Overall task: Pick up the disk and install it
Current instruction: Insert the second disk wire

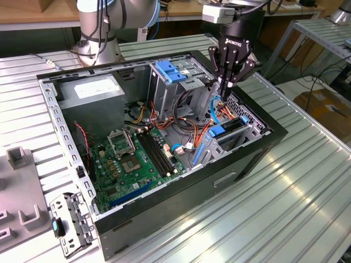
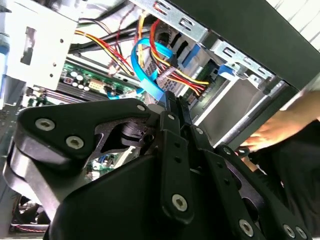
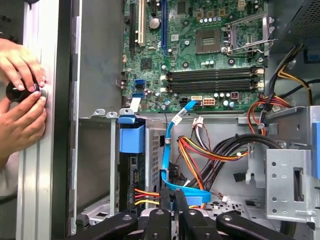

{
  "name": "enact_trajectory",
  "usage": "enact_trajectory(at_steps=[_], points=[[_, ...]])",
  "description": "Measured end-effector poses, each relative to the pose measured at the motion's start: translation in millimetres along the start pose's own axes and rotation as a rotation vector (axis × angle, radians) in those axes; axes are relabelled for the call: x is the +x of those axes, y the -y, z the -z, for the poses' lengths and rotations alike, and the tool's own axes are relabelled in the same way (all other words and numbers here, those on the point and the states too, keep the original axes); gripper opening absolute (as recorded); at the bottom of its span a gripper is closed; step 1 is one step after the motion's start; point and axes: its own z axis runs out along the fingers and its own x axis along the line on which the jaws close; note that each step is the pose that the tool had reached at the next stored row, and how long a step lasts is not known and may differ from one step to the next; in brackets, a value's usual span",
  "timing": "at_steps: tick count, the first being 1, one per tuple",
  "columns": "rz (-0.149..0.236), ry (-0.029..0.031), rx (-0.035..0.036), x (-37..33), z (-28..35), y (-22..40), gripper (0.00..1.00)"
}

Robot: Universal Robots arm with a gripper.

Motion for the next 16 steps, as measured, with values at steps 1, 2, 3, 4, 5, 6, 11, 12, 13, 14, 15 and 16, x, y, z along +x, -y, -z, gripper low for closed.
enact_trajectory(at_steps=[1, 2, 3, 4, 5, 6, 11, 12, 13, 14, 15, 16], points=[[-0.001, -0.0086, 0.0, -0.2, -0.5, 0.0, 0.18], [-0.001, -0.0141, 0.0001, -0.4, -1.1, 0.1, 0.18], [-0.001, -0.0191, 0.0, -0.7, -2.1, 0.1, 0.18], [-0.001, -0.0202, 0.0, -0.9, -2.3, 0.2, 0.18], [-0.001, -0.0208, 0.0, -1.1, -2.6, 0.2, 0.18], [-0.001, -0.0209, 0.0, -1.2, -2.9, 0.2, 0.18], [-0.001, -0.0222, 0.0001, -1.7, -4.2, 0.3, 0.25], [-0.001, -0.0228, 0.0, -1.8, -4.5, 0.3, 0.25], [-0.001, -0.024, 0.0, -1.9, -4.8, 0.3, 0.25], [-0.002, -0.0251, 0.0, -2.0, -5.2, 0.3, 0.25], [-0.002, -0.026, 0.0, -2.1, -5.6, 0.4, 0.25], [-0.002, -0.0264, 0.0, -2.3, -6.1, 0.4, 0.24]])
